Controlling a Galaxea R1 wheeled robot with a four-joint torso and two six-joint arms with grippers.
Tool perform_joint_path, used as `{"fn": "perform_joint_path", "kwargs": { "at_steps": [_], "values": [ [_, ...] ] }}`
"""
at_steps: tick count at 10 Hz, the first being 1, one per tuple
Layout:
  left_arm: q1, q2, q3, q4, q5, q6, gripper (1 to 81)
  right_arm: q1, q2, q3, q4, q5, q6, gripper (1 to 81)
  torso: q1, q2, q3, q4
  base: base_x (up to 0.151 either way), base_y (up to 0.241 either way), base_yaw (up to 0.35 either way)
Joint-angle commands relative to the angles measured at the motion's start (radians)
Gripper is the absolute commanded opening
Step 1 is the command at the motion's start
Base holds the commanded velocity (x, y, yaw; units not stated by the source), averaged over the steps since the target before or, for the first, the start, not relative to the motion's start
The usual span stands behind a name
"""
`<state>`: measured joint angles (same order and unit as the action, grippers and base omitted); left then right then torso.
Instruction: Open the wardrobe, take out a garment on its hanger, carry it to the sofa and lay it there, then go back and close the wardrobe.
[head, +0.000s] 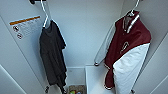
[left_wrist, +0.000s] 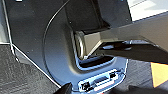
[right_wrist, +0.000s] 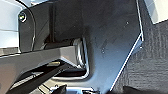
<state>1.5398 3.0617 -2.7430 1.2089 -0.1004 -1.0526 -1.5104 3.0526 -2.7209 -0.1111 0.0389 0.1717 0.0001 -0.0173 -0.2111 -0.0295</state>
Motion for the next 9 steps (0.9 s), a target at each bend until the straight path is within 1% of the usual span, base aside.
{"fn": "perform_joint_path", "kwargs": {
  "at_steps": [1,2,3,4,5,6,7,8,9],
  "values": [
    [-0.011,-0.006,0.005,-0.015,0.045,-0.015,81.1,0.025,0.001,-0.002,0.002,-0.062,-0.003,81.1,0.0,0.0,0.0,0.0,0.0,0.0,0.0],
    [-0.003,-0.015,0.006,-0.055,0.047,-0.023,81.1,0.025,-0.001,-0.005,0.002,-0.062,-0.003,81.1,0.0,0.0,0.0,0.0,0.0,0.0,0.0],
    [-0.005,0.003,0.002,-0.103,0.11,-0.01,81.1,0.026,-0.001,-0.005,0.002,-0.062,-0.003,81.1,0.0,0.0,0.0,0.0,0.0,0.0,0.0],
    [-0.009,0.008,0.006,-0.112,0.14,0.034,81.1,0.025,-0.001,-0.006,0.004,-0.062,-0.001,81.1,0.0,0.0,0.0,0.0,0.0,0.0,0.0],
    [-0.01,0.017,0.006,-0.166,0.143,0.152,81.1,0.025,0.001,-0.005,0.004,-0.062,0.0,81.1,0.0,0.0,0.0,0.0,0.0,0.0,0.0],
    [-0.011,0.016,0.006,-0.325,0.137,0.324,81.1,0.025,0.004,-0.005,0.007,-0.062,0.005,81.1,0.0,0.0,0.0,0.0,0.0,0.0,0.0],
    [-0.017,0.014,0.006,-0.517,0.131,0.53,81.1,0.025,0.004,-0.003,0.008,-0.062,0.002,81.1,0.0,0.0,0.0,0.0,0.0,0.0,0.0],
    [-0.026,0.013,0.008,-0.668,0.131,0.682,81.1,0.022,0.005,0.0,0.002,-0.062,-0.003,81.1,0.0,0.0,0.0,0.0,0.0,0.0,0.0],
    [-0.031,0.014,0.008,-0.798,0.131,0.833,81.1,0.022,0.007,-0.002,0.001,-0.062,-0.003,81.1,0.0,0.0,0.0,0.0,0.0,0.0,0.0]
  ]
}}
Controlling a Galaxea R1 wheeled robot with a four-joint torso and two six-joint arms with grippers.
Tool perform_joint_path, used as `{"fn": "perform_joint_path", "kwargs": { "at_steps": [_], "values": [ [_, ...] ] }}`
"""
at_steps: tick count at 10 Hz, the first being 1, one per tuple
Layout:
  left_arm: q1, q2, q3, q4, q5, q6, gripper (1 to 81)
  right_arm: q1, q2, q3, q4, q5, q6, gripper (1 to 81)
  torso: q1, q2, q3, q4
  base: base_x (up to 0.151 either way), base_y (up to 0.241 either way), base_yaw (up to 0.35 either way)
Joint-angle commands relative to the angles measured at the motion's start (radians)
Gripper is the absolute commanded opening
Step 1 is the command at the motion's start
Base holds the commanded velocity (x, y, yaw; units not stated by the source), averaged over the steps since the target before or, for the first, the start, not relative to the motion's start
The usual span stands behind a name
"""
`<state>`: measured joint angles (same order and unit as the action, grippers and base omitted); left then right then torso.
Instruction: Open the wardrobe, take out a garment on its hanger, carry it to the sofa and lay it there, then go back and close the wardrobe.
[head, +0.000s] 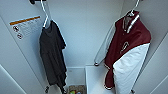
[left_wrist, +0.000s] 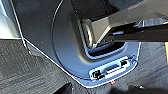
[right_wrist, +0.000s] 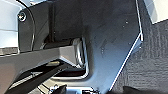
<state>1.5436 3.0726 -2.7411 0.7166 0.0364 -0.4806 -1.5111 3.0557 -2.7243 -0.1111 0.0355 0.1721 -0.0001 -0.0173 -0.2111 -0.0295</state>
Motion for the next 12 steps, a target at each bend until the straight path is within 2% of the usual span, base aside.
{"fn": "perform_joint_path", "kwargs": {
  "at_steps": [1,2,3,4,5,7,12],
  "values": [
    [-0.045,0.003,0.006,-0.368,-0.006,0.301,81.1,0.021,0.001,-0.001,0.002,-0.059,-0.003,81.1,0.0,0.0,0.0,0.0,0.0,0.0,0.0],
    [-0.05,0.005,0.004,-0.373,-0.004,0.301,81.1,0.016,-0.002,-0.001,0.004,-0.059,-0.003,81.1,0.0,0.0,0.0,0.0,0.0,0.0,0.0],
    [-0.05,0.0,0.001,-0.37,-0.006,0.304,81.1,0.016,-0.003,-0.001,0.004,-0.059,-0.002,81.1,0.0,0.0,0.0,-0.043,0.0,0.0,0.0],
    [-0.056,-0.001,0.0,-0.361,-0.006,0.309,81.1,0.016,-0.003,-0.001,0.004,-0.059,-0.002,81.1,0.0,0.0,0.0,-0.068,0.0,0.0,0.0],
    [-0.064,-0.004,0.0,-0.359,-0.006,0.31,81.1,0.018,-0.003,0.0,0.004,-0.059,-0.002,81.1,0.0,0.0,0.0,-0.082,0.0,0.0,0.0],
    [-0.079,0.008,0.004,-0.361,-0.004,0.309,81.1,0.018,-0.003,-0.001,0.004,-0.059,-0.002,81.1,0.0,0.0,0.0,-0.134,0.0,0.0,0.0],
    [-0.092,0.012,0.006,-0.356,-0.004,0.312,81.1,0.016,-0.004,-0.001,0.005,-0.059,-0.002,81.1,0.0,0.0,0.0,-0.216,0.0,0.0,0.0]
  ]
}}
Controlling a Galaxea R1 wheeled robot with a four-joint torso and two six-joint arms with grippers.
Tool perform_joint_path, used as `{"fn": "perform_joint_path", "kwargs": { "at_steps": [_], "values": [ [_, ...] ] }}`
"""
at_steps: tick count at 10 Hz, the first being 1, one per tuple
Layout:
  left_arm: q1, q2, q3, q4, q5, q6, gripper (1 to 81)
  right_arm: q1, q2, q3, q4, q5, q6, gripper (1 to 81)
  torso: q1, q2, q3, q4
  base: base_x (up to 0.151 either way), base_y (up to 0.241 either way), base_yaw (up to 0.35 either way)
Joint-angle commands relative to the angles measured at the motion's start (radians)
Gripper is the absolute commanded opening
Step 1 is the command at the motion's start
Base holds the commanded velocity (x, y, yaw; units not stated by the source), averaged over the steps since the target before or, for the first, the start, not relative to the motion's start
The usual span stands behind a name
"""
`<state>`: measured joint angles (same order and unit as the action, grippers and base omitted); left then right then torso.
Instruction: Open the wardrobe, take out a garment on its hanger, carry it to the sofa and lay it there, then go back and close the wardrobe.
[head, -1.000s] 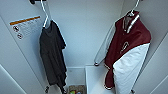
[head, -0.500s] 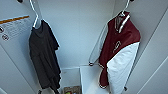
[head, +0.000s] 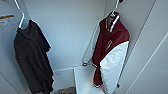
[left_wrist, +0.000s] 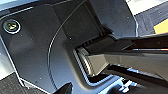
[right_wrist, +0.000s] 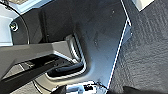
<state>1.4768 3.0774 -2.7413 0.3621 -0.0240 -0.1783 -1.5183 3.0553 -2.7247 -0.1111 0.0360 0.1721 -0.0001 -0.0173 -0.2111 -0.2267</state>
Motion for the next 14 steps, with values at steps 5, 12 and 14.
{"fn": "perform_joint_path", "kwargs": {
  "at_steps": [5,12,14],
  "values": [
    [-0.045,0.009,0.015,-0.002,0.056,0.011,81.1,0.02,-0.004,-0.001,0.004,-0.057,-0.003,81.1,0.0,0.0,0.1,-0.008,0.0,0.0,0.0],
    [-0.173,-0.146,0.34,-0.015,0.07,0.004,81.1,0.02,-0.007,-0.003,0.005,-0.059,-0.003,81.1,0.0,-0.001,0.111,-0.008,0.0,0.0,0.0],
    [-0.232,-0.241,0.507,-0.019,0.073,0.002,81.1,0.022,-0.011,-0.003,0.005,-0.058,-0.003,81.1,0.0,-0.001,0.111,-0.008,0.0,0.0,0.0]
  ]
}}
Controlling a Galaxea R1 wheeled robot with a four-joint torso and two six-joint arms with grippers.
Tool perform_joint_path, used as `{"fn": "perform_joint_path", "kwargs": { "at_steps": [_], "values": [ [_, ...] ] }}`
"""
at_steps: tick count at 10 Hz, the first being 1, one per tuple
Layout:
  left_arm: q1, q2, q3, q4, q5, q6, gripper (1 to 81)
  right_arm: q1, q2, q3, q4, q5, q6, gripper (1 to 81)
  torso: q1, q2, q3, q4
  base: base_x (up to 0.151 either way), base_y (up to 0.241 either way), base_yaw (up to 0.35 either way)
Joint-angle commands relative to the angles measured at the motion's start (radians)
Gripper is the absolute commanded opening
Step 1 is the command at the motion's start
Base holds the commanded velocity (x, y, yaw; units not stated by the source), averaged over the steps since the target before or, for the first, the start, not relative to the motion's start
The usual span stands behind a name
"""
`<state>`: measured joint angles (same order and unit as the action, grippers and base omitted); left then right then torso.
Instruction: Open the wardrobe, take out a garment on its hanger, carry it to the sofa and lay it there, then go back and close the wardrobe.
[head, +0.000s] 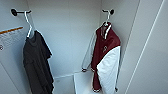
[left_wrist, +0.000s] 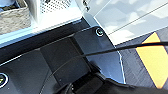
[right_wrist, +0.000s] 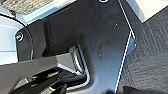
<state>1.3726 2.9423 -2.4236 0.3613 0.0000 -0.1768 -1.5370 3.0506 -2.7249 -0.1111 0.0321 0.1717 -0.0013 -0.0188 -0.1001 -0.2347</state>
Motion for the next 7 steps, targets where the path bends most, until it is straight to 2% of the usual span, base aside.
{"fn": "perform_joint_path", "kwargs": {
  "at_steps": [1,2,5,7],
  "values": [
    [-0.167,-0.141,0.238,-0.022,0.057,-0.004,81.1,0.04,-0.008,-0.002,0.005,-0.054,-0.003,81.1,0.001,0.0,0.0,0.0,0.0,0.0,0.0],
    [-0.213,-0.161,0.258,-0.042,0.092,-0.009,81.1,0.042,-0.008,-0.002,0.005,-0.055,-0.001,81.1,0.001,0.0,0.0,0.0,0.0,0.0,0.0],
    [-0.319,-0.196,0.331,-0.082,0.107,-0.009,81.1,0.045,-0.008,-0.002,0.007,-0.055,0.006,81.1,0.001,0.0,0.0,0.0,0.0,0.0,0.0],
    [-0.385,-0.19,0.345,-0.102,0.152,-0.009,81.1,0.044,-0.008,-0.002,0.007,-0.055,0.006,81.1,0.001,0.0,0.0,0.0,0.0,0.0,0.0]
  ]
}}
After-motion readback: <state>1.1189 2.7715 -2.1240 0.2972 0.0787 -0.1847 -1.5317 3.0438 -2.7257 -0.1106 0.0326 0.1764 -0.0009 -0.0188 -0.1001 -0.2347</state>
